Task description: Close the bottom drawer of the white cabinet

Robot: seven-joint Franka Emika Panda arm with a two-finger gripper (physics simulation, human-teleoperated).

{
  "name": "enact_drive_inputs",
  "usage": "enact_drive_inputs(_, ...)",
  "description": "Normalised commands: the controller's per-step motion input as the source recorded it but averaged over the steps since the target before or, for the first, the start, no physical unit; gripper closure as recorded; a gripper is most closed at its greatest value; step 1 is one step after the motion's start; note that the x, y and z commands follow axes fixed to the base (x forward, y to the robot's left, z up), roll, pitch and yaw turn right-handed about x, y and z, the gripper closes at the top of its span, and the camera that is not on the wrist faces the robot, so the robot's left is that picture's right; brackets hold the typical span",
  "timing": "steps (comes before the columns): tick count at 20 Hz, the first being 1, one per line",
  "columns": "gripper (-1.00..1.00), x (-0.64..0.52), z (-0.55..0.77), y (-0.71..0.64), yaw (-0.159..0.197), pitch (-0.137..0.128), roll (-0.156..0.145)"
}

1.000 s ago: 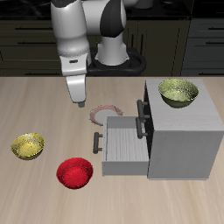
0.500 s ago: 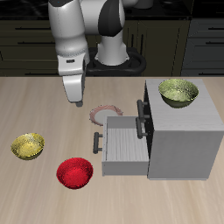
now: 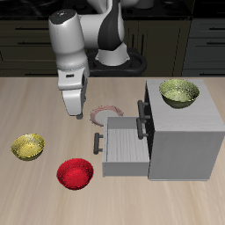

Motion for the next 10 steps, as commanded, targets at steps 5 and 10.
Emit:
enact_drive_inputs(5,-1.00,0.00,-0.25,0.03,-0.017,0.025,0.007)
enact_drive_inputs(10,-1.00,-0.02,-0.23,0.01,-0.024,0.034,0.008)
